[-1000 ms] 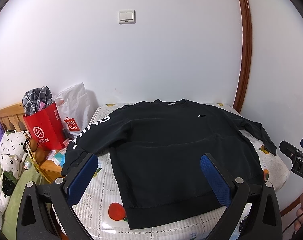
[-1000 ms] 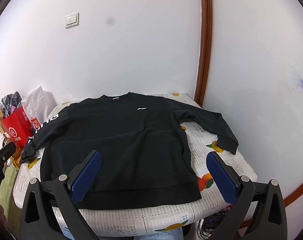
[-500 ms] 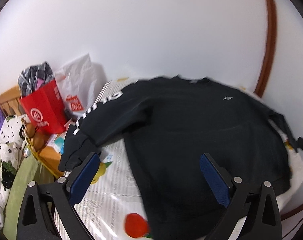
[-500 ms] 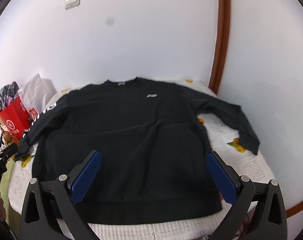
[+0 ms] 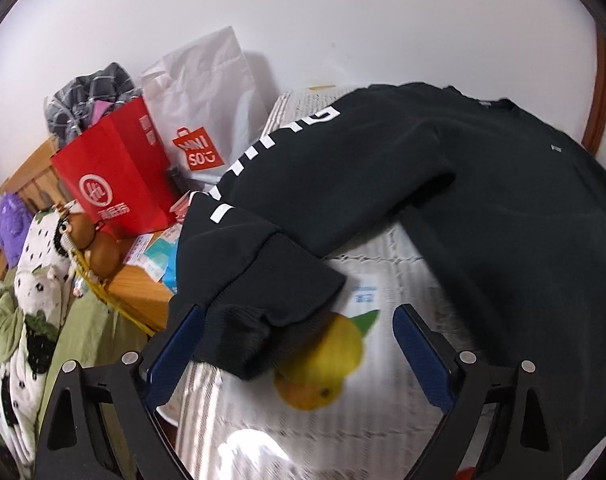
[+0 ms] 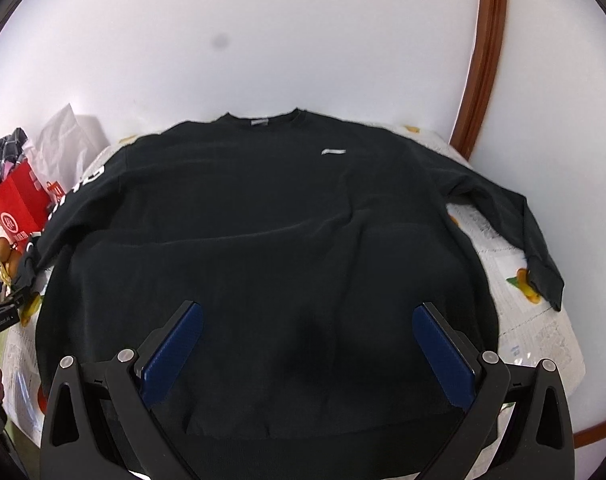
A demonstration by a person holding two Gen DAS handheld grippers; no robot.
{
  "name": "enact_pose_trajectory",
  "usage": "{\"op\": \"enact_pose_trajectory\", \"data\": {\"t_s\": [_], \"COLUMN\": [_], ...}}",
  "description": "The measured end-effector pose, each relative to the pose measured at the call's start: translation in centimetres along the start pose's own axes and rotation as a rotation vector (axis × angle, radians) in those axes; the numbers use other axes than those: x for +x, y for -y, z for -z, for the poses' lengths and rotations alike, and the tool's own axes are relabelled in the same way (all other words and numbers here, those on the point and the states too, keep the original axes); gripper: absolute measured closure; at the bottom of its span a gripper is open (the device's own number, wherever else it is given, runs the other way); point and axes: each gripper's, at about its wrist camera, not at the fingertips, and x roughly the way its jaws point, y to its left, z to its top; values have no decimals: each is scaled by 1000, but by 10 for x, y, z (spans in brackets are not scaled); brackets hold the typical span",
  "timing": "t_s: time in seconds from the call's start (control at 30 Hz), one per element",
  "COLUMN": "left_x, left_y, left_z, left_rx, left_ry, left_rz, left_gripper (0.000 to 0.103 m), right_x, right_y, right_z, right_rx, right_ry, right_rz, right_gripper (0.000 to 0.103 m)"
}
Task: Fold small clothes
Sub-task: 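Lower the left tool onto the lettered sleeve cuff and close it, then carry the cuff across the sweatshirt body with the left tool, then open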
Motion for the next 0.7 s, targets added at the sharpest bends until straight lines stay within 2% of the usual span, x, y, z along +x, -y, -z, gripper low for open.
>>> {"op": "enact_pose_trajectory", "data": {"t_s": [0.07,0.17,0.23,0.3,0.33,0.4,0.43,0.5,0.6,0.7], "left_x": [9,23,24,27,27,28,27,21,-3,-26], "left_y": [0,2,2,0,-1,-2,-4,-11,-24,-19], "left_z": [1,2,2,0,-2,-3,-5,-11,-31,-56], "left_rx": [36,82,89,90,96,120,127,94,4,-29], "left_ry": [2,-15,8,10,13,6,2,-5,26,75], "left_rz": [-17,-35,-36,-18,-24,-60,-79,-59,30,73], "left_gripper": [9,22,25,50,54,80,84,89,90,90], "right_x": [4,5,5,4,4,3,3,2,-4,-8], "right_y": [-5,-10,-12,-15,-16,-18,-17,-17,-11,4], "right_z": [0,1,2,3,4,5,5,6,6,1], "right_rx": [1,10,17,14,14,22,25,22,12,21], "right_ry": [-16,-29,-41,-47,-47,-47,-49,-51,-32,-12], "right_rz": [12,32,38,43,47,47,40,31,22,1], "right_gripper": [0,0,0,0,0,0,0,0,0,0]}}
